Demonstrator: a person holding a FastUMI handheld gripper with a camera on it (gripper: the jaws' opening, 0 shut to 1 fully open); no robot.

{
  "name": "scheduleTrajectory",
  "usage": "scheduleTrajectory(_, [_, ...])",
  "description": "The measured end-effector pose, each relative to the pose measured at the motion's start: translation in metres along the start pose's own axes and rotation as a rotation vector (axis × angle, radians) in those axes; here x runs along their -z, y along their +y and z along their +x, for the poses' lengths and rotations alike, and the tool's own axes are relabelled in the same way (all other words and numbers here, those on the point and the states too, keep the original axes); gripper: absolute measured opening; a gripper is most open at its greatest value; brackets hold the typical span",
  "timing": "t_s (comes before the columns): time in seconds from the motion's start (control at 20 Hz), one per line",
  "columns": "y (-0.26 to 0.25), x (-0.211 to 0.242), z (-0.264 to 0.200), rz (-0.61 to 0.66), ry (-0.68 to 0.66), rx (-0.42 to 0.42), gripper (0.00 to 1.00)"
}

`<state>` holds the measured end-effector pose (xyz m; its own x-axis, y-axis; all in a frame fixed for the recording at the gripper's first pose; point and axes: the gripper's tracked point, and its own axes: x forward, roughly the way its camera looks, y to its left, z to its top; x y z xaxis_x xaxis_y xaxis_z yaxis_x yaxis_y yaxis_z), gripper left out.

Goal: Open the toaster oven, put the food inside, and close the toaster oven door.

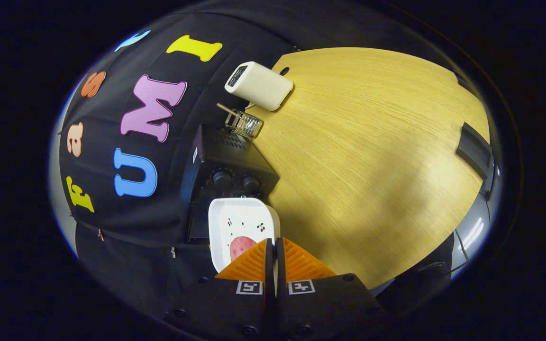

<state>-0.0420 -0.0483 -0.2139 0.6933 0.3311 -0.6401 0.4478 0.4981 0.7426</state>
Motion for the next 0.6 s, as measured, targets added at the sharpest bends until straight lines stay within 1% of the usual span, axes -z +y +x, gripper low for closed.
scheduleTrajectory(0.2, [0.025, 0.028, 0.02, -0.009, 0.032, -0.01, 0.05])
scheduleTrajectory(0.35, [0.036, 0.047, 0.036, -0.025, 0.056, 0.009, 0.05])
scheduleTrajectory(0.6, [0.052, 0.062, 0.071, -0.062, 0.065, 0.037, 0.05])
